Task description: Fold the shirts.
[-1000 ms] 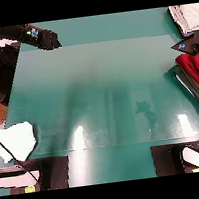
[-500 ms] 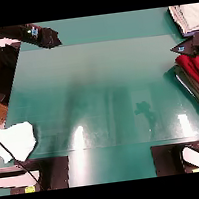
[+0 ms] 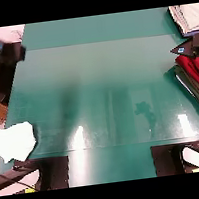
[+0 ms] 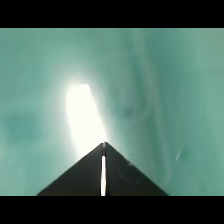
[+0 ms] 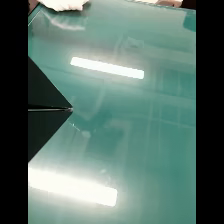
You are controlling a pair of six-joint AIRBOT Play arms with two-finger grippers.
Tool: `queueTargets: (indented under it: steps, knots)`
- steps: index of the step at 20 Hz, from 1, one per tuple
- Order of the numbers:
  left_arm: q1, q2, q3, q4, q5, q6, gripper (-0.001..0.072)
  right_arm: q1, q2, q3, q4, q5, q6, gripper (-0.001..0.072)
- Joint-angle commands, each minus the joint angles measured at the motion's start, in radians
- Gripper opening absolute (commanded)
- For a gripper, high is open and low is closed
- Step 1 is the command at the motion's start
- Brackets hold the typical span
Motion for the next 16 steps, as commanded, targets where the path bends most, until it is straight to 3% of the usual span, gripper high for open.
queueTargets:
  steps: [1,2,9,15,16]
  knots:
    - [0.057,0.117,-0.268,0.111,-0.106,-0.083,0.0445,0.001,0.001,0.000,0.000,0.010,-0.045,0.0013]
    - [0.071,0.138,-0.371,0.132,-0.111,-0.113,0.0664,0.001,0.001,0.000,0.000,0.010,-0.051,0.0013]
    - [0.105,0.161,-0.904,0.239,-0.038,-0.223,0.0668,0.001,0.000,0.000,0.000,0.006,-0.079,0.0013]
    - [0.105,0.161,-1.037,0.249,0.066,-0.270,0.0665,0.001,0.000,0.000,0.000,0.008,-0.079,0.0013]
    - [0.105,0.161,-1.037,0.250,0.069,-0.271,0.0606,0.001,0.001,0.000,0.000,0.008,-0.079,0.0013]
